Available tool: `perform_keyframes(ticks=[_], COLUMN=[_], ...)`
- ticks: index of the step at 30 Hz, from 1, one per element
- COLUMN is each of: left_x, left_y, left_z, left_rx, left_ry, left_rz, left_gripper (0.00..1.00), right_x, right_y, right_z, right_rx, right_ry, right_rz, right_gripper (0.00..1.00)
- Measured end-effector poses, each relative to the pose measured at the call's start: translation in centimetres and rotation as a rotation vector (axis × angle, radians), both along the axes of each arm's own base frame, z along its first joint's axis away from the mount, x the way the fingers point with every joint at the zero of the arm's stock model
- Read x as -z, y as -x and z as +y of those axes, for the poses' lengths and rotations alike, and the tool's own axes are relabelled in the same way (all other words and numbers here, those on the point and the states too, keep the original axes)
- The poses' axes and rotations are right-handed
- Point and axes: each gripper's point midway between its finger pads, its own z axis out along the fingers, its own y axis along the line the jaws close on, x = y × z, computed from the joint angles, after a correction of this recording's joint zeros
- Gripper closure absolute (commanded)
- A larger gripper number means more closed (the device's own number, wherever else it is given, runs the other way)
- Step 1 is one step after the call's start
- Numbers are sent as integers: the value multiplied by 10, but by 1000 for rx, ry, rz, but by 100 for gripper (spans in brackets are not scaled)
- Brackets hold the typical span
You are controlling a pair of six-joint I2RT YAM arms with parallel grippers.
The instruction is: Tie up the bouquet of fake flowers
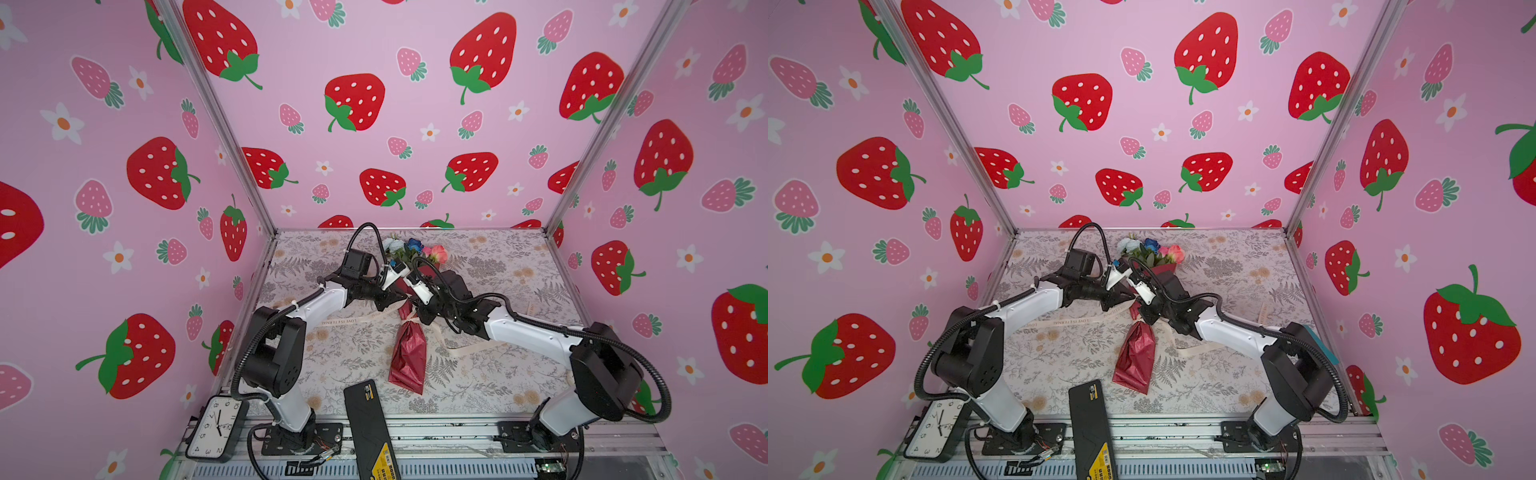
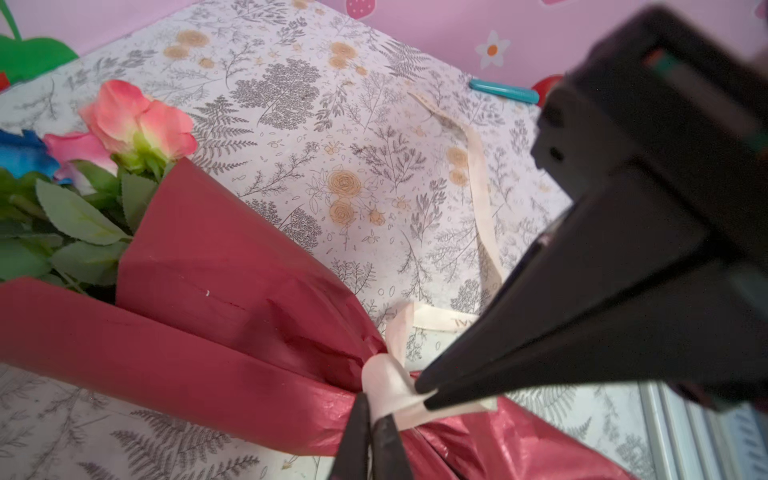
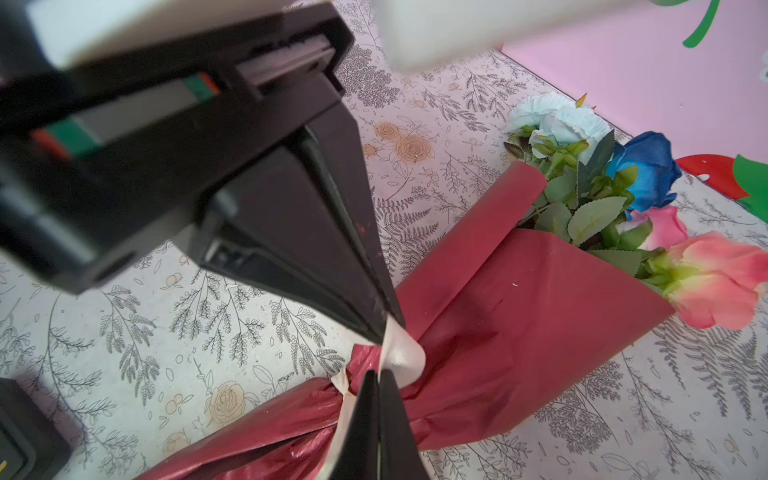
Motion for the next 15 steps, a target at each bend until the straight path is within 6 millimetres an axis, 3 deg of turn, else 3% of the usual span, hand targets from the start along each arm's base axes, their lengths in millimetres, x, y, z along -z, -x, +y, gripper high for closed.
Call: perform_keyframes(ticks=[3, 7, 12, 15], left_x=[-3, -4, -5, -7], left_y=[0, 2, 18, 24], left_z=[-3, -4, -1, 1], left_rx=[-5, -27, -55, -79], left_ry=[16, 28, 20, 13], left_rz=[10, -4, -4, -10], left_gripper=[100, 100, 100, 100], right_x=[-2, -18, -58, -85], right_y=[-1, 3, 6, 3], right_z=[-4, -20, -65, -105], right_rx=[20, 67, 214, 381], right_ry=[-14, -61, -148, -203], right_rz=[14, 33, 37, 37], right_gripper=[75, 66, 52, 41])
